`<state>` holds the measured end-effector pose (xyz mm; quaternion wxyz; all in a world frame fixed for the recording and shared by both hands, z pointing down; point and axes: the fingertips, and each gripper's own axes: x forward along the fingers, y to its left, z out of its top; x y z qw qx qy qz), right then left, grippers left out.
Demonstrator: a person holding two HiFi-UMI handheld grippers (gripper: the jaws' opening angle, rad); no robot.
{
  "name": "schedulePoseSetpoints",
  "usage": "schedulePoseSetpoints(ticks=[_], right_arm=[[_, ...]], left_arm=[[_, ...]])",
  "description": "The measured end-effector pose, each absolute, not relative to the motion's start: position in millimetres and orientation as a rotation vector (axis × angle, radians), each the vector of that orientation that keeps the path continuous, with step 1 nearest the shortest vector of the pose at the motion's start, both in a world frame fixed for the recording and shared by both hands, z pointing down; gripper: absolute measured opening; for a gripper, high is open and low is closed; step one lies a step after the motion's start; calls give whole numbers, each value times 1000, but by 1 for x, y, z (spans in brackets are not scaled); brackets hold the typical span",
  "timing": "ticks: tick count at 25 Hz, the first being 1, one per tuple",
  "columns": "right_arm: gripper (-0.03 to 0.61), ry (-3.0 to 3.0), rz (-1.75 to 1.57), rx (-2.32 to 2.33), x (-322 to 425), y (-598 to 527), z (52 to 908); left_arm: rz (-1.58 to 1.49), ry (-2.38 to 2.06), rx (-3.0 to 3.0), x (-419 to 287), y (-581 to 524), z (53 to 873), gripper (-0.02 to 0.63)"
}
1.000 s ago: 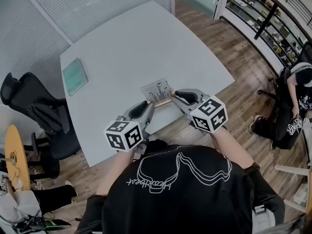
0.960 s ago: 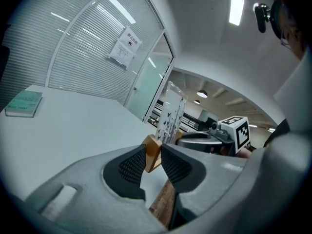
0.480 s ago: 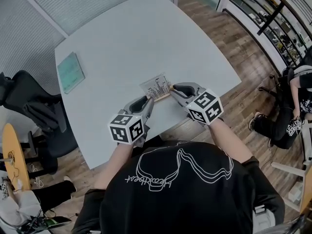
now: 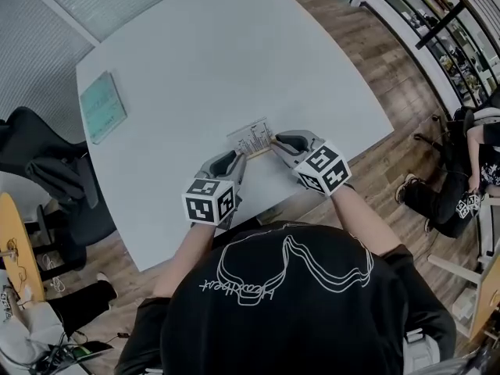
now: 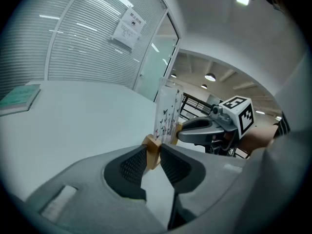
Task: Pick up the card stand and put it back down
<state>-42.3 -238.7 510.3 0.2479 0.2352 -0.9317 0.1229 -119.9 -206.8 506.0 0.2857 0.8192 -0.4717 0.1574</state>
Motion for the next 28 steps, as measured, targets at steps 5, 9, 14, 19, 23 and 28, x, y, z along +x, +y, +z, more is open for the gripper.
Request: schedulePoseSetpoints(ticks=[5, 9, 14, 19, 23, 28], right_arm=[[74, -2506, 340, 622, -46, -242, 534], [72, -2475, 337, 630, -47, -248, 547], [74, -2431, 358, 628, -46, -248, 560], [74, -2418, 347, 632, -46, -248, 563], [75, -2417, 374, 638, -49, -249, 565], [120, -2446, 480, 685, -47, -249, 562]], left_arm=[[468, -1265, 2173, -123, -211, 525, 95], [499, -1255, 2165, -124, -216, 539, 95], [517, -1257, 2142, -124, -219, 548, 95], [524, -1249, 2140, -123, -219, 551, 94], [513, -1240, 2144, -125, -219, 553, 95], [492, -1215, 2135, -126, -217, 553, 97]])
